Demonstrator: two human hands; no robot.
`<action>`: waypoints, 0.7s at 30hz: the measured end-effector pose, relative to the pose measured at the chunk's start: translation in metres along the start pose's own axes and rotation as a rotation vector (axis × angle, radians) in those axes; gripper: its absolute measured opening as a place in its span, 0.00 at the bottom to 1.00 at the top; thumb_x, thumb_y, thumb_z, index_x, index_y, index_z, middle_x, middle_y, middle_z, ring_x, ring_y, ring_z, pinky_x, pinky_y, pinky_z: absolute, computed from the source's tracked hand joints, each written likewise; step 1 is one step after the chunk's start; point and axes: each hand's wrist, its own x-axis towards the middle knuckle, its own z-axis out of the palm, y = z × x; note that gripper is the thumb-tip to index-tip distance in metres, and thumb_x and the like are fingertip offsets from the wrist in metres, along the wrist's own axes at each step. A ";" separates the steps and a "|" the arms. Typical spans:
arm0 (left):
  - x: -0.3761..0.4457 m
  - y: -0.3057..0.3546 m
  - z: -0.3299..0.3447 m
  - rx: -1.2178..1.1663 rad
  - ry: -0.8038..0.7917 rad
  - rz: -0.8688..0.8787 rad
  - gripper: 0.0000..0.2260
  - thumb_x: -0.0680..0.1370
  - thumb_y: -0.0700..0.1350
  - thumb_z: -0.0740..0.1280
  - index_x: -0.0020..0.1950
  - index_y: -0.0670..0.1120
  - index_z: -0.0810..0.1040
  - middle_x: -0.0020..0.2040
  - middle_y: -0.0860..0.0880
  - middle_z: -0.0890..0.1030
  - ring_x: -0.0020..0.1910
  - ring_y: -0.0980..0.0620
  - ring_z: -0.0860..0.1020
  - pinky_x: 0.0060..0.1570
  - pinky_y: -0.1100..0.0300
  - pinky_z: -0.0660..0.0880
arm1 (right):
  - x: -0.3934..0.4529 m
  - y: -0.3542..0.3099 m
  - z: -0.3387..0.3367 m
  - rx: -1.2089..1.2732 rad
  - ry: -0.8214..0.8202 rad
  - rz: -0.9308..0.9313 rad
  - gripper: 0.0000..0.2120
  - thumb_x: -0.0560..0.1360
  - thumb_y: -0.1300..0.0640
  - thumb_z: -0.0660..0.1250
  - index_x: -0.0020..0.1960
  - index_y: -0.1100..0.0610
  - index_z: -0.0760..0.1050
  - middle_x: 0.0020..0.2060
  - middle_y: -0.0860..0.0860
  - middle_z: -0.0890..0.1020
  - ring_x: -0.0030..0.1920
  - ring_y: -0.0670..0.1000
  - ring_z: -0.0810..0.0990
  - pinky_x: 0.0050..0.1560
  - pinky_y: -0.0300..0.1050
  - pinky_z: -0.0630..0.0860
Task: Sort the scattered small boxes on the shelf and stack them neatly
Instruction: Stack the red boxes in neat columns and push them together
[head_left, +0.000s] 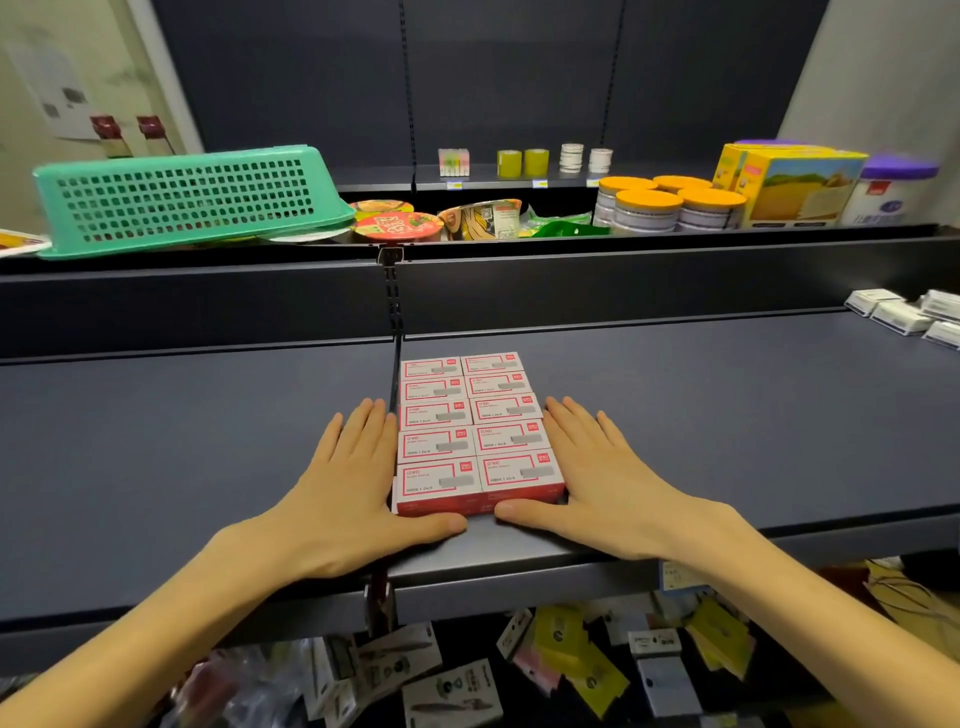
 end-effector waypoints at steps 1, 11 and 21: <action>-0.003 0.001 0.002 0.004 0.015 -0.027 0.58 0.64 0.85 0.47 0.81 0.51 0.32 0.81 0.50 0.34 0.79 0.51 0.31 0.79 0.48 0.35 | 0.000 0.001 0.000 0.010 0.006 0.007 0.52 0.68 0.19 0.52 0.80 0.44 0.35 0.81 0.46 0.40 0.80 0.51 0.36 0.78 0.58 0.37; -0.006 0.009 0.006 -0.014 0.051 0.025 0.49 0.68 0.82 0.44 0.80 0.57 0.30 0.82 0.52 0.35 0.79 0.52 0.31 0.79 0.48 0.35 | 0.004 0.003 0.004 -0.010 0.021 -0.040 0.49 0.69 0.19 0.50 0.79 0.40 0.33 0.81 0.43 0.40 0.80 0.49 0.36 0.78 0.59 0.37; -0.003 0.005 0.003 -0.020 0.043 0.039 0.47 0.69 0.80 0.44 0.80 0.58 0.31 0.82 0.54 0.36 0.80 0.53 0.32 0.79 0.50 0.35 | 0.009 0.002 0.000 -0.034 -0.003 -0.036 0.48 0.70 0.20 0.49 0.79 0.41 0.34 0.81 0.44 0.40 0.80 0.50 0.36 0.78 0.59 0.38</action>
